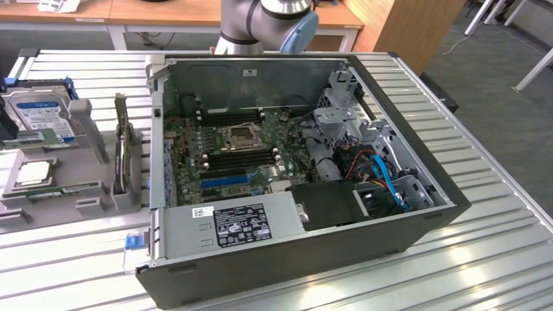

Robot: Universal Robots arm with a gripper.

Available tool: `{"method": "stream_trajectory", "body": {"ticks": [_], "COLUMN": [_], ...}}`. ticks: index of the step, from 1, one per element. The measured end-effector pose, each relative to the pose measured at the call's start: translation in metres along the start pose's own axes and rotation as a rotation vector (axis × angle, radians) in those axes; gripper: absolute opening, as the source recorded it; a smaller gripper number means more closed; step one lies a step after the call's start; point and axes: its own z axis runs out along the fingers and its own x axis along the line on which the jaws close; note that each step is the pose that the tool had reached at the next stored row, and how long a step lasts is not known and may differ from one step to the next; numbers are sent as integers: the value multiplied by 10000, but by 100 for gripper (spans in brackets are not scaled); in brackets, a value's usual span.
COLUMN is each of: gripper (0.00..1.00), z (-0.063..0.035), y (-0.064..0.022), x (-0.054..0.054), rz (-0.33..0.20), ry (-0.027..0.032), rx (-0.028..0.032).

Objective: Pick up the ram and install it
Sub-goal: 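Pick up the ram and move it above insertion slot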

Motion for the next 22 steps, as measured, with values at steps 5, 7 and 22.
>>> {"method": "stream_trajectory", "body": {"ticks": [5, 7, 22], "gripper": [12, 12, 12], "z": [-77, -103, -120], "y": [2, 3, -135], "x": [-2, -3, 2], "rz": [0, 0, 1], "ry": [1, 0, -1], "rx": [-1, -1, -65]}}
